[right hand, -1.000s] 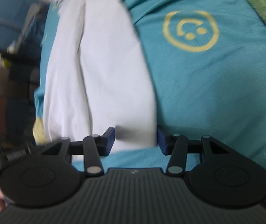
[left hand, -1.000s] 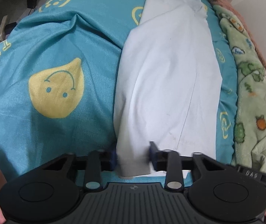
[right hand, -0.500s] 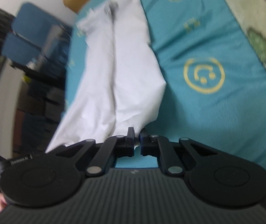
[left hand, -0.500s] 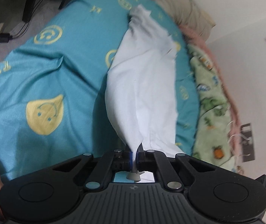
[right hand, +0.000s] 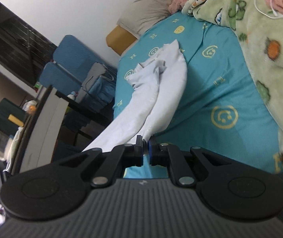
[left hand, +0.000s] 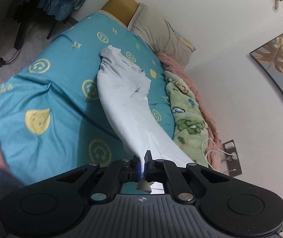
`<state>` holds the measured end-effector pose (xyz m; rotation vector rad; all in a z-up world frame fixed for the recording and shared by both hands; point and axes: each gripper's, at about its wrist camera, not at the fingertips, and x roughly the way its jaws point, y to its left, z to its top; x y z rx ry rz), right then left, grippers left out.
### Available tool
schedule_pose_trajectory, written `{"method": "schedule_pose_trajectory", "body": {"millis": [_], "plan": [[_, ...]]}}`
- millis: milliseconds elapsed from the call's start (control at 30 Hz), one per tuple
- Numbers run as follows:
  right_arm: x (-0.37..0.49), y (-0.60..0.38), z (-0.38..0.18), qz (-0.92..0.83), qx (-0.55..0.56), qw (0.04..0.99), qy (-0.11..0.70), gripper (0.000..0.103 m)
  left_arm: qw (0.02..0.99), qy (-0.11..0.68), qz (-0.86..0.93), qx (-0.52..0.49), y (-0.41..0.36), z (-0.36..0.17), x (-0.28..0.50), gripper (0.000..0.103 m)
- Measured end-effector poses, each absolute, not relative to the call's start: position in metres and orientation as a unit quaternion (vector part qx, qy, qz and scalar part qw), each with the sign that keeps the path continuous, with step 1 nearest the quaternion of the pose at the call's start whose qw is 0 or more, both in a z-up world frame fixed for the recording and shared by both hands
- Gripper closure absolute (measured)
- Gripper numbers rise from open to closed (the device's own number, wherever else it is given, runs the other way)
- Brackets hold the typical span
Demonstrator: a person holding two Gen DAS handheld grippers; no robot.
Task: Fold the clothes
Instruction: 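Grasp the hem end of the strip with both grippers and lift it, then fold the held hem end with both grippers over onto the collar end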
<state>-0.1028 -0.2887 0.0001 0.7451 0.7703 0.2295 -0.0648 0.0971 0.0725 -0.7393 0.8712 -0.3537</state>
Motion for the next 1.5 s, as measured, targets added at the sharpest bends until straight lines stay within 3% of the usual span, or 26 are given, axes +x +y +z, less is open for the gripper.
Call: {"method": "schedule_pose_trajectory", "body": {"millis": [167,333,933,1500], "plan": [[-0.153,-0.29,-0.019,0.123,0.386,0.841,0.36,0.095,0.818,0.418,-0.158,-0.362,0.106,0.055,-0.107,0.1],[-0.148,-0.291,-0.038,0.116,0.431,0.823,0.35,0.095,0.823,0.418,-0.144,-0.357,0.107,0.05,-0.092,0.1],[0.058,-0.289,-0.068,0.067,0.379,0.865,0.323,0.095,0.9,0.35,-0.085,-0.246,0.048,0.035,0.121,0.099],[0.175,-0.252,-0.15,0.057,0.205,0.921,0.328,0.095,0.926,0.352,-0.065,-0.121,0.022,-0.082,0.234,0.098]]}}
